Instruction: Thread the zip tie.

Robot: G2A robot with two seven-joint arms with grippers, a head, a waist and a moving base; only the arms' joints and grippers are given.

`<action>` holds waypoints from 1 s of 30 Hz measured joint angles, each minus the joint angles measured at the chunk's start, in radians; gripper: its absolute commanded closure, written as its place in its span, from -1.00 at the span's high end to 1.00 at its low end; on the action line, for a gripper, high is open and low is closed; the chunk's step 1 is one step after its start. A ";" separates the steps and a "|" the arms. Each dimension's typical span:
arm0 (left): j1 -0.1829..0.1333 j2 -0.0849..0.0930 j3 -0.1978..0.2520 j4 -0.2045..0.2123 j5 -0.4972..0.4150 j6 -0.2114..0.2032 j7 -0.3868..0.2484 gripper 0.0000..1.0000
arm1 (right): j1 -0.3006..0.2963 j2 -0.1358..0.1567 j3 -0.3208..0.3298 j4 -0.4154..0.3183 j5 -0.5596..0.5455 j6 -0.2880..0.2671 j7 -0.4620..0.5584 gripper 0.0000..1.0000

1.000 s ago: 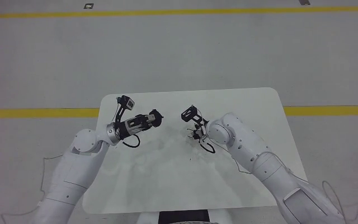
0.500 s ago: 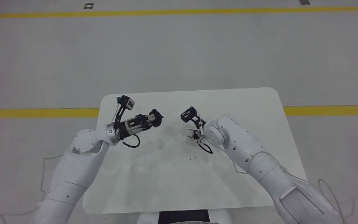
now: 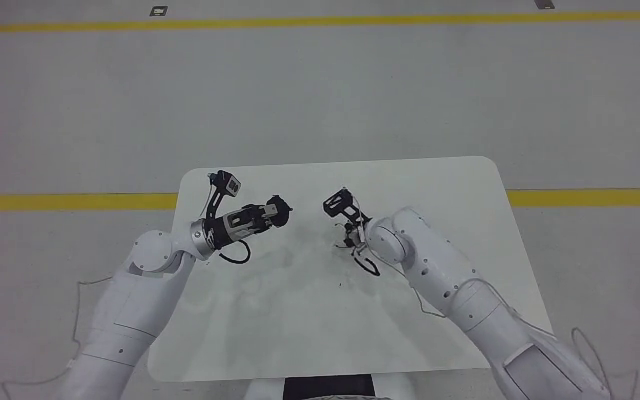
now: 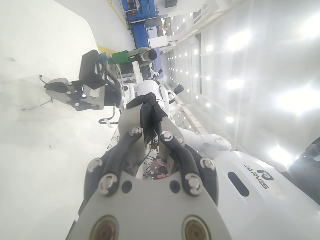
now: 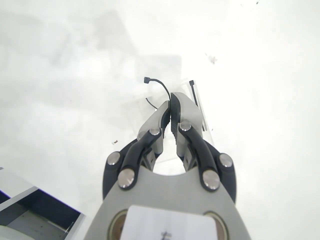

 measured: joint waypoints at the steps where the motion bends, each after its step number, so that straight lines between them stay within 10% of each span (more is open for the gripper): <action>1: 0.000 0.000 0.000 0.000 0.000 0.000 0.000 -1.00 | -0.012 0.005 0.015 -0.020 0.009 -0.009 0.001 -1.00; 17: 0.000 0.000 0.000 0.000 0.000 0.000 0.000 -1.00 | -0.213 0.067 0.255 -0.244 0.271 -0.271 -0.133 -1.00; 30: 0.003 -0.001 0.007 -0.003 0.010 0.002 0.013 -1.00 | -0.214 0.065 0.268 -0.297 0.252 -0.243 -0.251 -1.00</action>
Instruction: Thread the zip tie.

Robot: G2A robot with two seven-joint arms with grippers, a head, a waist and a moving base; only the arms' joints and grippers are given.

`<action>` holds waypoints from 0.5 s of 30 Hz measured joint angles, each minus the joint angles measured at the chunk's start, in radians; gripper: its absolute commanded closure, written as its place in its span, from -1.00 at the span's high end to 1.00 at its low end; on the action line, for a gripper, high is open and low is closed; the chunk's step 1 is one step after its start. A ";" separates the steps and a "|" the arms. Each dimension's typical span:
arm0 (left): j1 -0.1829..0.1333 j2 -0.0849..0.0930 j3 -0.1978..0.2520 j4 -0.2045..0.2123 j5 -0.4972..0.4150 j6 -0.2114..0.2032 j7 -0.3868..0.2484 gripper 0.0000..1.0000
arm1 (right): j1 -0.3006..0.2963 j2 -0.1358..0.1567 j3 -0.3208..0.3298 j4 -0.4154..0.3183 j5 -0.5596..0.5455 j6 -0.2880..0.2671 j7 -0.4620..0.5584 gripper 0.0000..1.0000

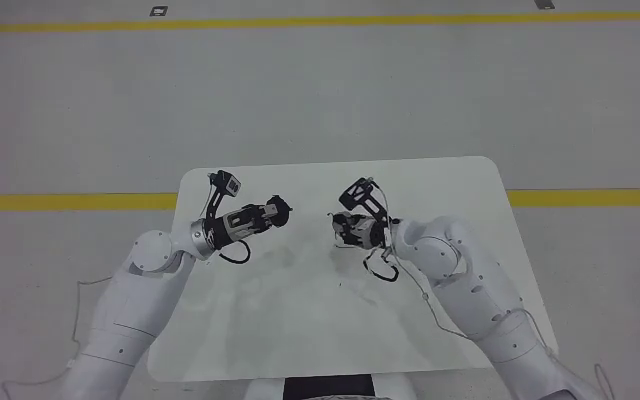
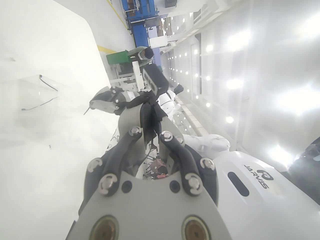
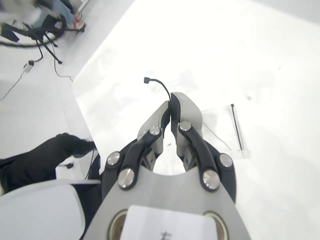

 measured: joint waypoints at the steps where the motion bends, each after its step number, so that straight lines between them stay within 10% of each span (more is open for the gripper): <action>1: 0.002 -0.001 0.007 -0.002 0.013 0.000 0.014 -1.00 | 0.000 -0.001 0.002 -0.016 -0.008 0.001 -0.035 -1.00; 15: -0.005 -0.029 0.048 0.047 0.058 -0.002 0.099 -1.00 | 0.012 -0.020 -0.032 -0.074 -0.078 0.059 -0.333 -1.00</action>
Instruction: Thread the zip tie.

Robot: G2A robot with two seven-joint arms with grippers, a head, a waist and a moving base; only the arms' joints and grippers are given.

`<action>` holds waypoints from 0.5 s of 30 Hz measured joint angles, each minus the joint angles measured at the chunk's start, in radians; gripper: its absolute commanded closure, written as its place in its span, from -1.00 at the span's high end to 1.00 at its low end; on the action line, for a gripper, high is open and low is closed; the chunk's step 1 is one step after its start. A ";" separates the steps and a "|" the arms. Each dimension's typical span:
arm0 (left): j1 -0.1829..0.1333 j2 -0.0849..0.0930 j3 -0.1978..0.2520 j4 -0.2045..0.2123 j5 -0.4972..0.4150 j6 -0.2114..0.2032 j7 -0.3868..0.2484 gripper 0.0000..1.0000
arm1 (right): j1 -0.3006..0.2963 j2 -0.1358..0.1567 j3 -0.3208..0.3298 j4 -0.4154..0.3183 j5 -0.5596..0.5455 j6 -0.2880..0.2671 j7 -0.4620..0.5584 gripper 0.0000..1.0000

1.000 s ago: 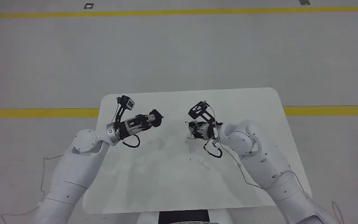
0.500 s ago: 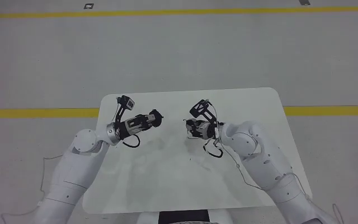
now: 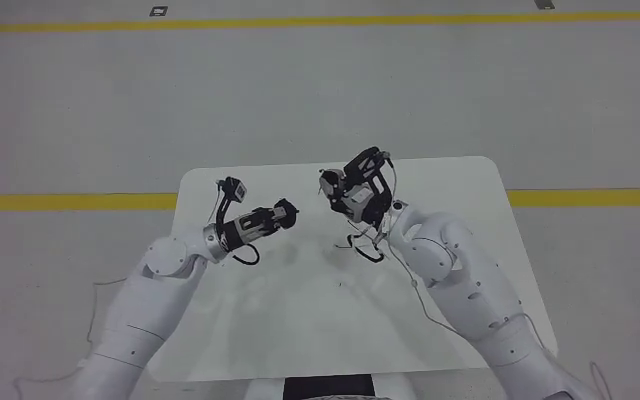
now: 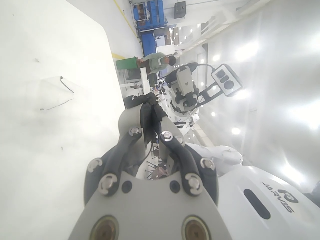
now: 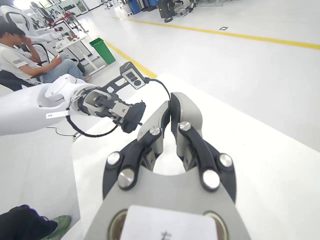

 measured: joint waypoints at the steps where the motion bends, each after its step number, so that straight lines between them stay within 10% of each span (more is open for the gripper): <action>1: -0.001 -0.004 0.001 0.001 0.000 0.000 0.007 -1.00 | 0.001 0.000 -0.001 0.001 0.001 0.001 -0.001 -1.00; 15: 0.000 -0.017 0.021 -0.017 0.039 0.002 0.098 -1.00 | -0.011 -0.005 -0.007 -0.005 -0.012 0.054 -0.026 -1.00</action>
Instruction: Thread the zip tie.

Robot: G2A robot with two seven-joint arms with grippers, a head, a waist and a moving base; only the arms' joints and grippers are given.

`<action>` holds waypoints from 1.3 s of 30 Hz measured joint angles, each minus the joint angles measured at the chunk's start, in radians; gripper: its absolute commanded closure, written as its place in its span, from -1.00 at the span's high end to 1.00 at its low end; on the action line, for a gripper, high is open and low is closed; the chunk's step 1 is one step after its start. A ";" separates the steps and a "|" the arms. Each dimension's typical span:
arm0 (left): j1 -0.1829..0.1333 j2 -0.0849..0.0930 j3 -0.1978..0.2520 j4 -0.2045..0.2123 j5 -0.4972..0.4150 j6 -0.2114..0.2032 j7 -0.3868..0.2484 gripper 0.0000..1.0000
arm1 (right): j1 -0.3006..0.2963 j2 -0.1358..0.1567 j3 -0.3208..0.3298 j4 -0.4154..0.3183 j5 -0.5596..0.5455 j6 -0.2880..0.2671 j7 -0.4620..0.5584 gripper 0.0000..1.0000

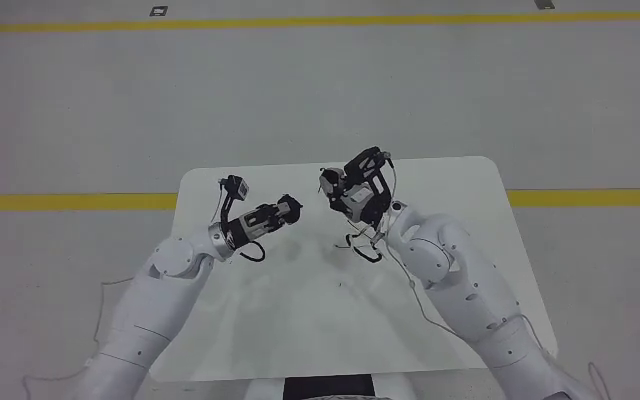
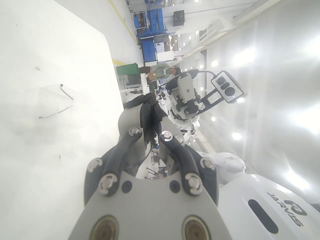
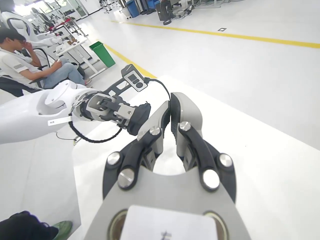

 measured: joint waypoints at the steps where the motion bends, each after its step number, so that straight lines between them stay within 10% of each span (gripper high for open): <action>1: -0.001 -0.001 0.005 0.000 0.004 -0.001 0.016 -1.00 | -0.001 -0.002 -0.004 -0.001 0.000 0.014 -0.004 -1.00; 13: -0.024 -0.021 0.051 0.008 0.029 -0.002 0.131 -1.00 | 0.005 -0.022 -0.049 0.011 -0.033 0.127 -0.047 -1.00; 39: -0.026 -0.024 0.050 0.001 0.026 -0.002 0.141 -1.00 | 0.007 -0.038 -0.074 0.009 -0.043 0.116 -0.047 -1.00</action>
